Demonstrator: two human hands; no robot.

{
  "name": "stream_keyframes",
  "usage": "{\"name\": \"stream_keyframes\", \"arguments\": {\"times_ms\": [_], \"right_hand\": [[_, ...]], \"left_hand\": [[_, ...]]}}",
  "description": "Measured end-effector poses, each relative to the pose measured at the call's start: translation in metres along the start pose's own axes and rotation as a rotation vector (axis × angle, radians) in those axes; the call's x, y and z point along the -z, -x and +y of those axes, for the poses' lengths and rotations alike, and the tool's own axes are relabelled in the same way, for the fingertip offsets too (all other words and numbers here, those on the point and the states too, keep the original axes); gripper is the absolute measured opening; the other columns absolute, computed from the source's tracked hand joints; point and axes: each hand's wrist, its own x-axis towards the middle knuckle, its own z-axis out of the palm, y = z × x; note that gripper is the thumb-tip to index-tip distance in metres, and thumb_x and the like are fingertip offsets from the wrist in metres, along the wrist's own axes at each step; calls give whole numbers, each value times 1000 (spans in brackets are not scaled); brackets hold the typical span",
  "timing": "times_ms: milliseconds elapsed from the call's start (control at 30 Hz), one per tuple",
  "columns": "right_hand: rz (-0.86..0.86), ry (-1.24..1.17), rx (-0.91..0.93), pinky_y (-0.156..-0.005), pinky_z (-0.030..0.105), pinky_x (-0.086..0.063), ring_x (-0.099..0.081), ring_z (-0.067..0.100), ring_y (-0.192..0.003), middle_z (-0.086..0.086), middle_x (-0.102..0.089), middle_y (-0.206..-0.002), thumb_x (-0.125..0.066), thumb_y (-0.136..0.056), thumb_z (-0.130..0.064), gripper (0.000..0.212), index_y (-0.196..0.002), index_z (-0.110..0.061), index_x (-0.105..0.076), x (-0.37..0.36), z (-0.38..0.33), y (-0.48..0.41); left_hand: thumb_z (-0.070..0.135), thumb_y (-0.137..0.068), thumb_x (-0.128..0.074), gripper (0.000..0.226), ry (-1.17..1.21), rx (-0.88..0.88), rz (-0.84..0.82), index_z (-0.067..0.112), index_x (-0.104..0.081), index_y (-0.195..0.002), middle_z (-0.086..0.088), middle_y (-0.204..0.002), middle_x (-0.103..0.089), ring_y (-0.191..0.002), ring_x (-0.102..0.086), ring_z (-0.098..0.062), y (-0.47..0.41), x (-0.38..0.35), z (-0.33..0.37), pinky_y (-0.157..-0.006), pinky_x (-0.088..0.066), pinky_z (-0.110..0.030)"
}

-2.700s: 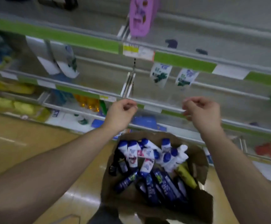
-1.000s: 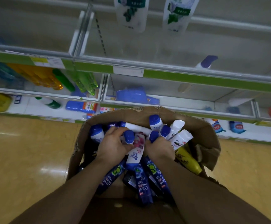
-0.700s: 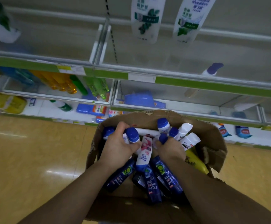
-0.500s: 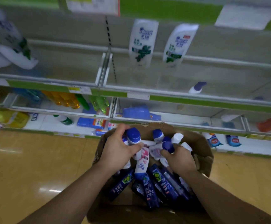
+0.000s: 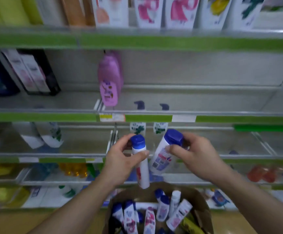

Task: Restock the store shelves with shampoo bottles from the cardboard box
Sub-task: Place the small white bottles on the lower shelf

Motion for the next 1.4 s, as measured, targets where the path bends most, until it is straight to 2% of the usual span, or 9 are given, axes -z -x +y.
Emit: {"name": "stream_keyframes", "arguments": {"times_ms": [133,300,500,667,767,1000,1167,1300,1400], "right_hand": [[44,-106,88,-50,30,-48,-58,4,-49,-8,-69,-62,-69,-69,-56,37,-88,-25,-73,25,-56,-28],[130,-63,138,-68,43,-57,-71,19,-67,-5,-75,-72,-60,-66,-65,42,-86,-31,-73,37,-105,-75],[185,40,137,-68,46,-60,-70,20,-68,-3,-73,-73,-64,-85,-55,32,-88,-24,-70,10,-121,-128],[236,120,111,-53,32,-47,-62,22,-63,4,-67,-72,-61,-88,-53,37,-81,-17,-63,-11,-127,-177],[213,166,79,-54,30,-44,-62,24,-65,6,-66,-75,-60,-90,-52,36,-85,-16,-61,-24,-124,-199],[242,247,70,-56,28,-45,-61,20,-67,-1,-63,-75,-56,-85,-65,41,-95,-25,-53,-47,-110,-215],[40,100,-4,-53,29,-50,-65,16,-72,-4,-67,-82,-74,-63,-71,53,-89,-31,-50,-44,-108,-218],[-339,-84,-72,-65,34,-57,-70,18,-89,-10,-68,-107,-82,-70,-20,62,-122,-36,-51,-24,-92,-225],[-456,-56,-44,-69,32,-60,-74,15,-82,-8,-73,-103,-78,-74,-11,47,-110,-36,-59,-19,-81,-226]], "left_hand": [[43,-63,-84,42,17,-119,63,52,-67,-100,15,-101,-73,-92,-67,-1,-18,19,51,-77,-50,-10],[44,-63,-85,43,35,-173,138,41,-66,-102,12,-97,-73,-87,-67,-3,-37,41,82,-70,-51,-10],[52,-63,-84,49,5,-178,211,45,-64,-107,15,-103,-73,-95,-68,-4,-48,60,89,-72,-52,-13],[34,-73,-86,39,-3,-165,242,48,-65,-102,16,-104,-73,-96,-68,-3,-49,71,85,-74,-53,-12],[30,-74,-86,38,-11,-153,256,47,-65,-100,16,-103,-73,-95,-68,-2,-47,74,86,-74,-50,-7],[36,-71,-85,38,-44,-142,289,49,-65,-101,18,-103,-72,-96,-67,-1,-48,80,83,-73,-53,-13],[35,-72,-85,39,-64,-124,303,50,-64,-102,19,-104,-71,-97,-67,0,-54,80,78,-77,-50,-17],[36,-73,-85,39,-74,-103,302,50,-64,-102,21,-104,-71,-98,-66,2,-58,80,75,-74,-52,-11],[35,-72,-85,38,-59,-90,297,44,-66,-103,19,-104,-72,-98,-66,1,-62,80,74,-74,-52,-11]]}}
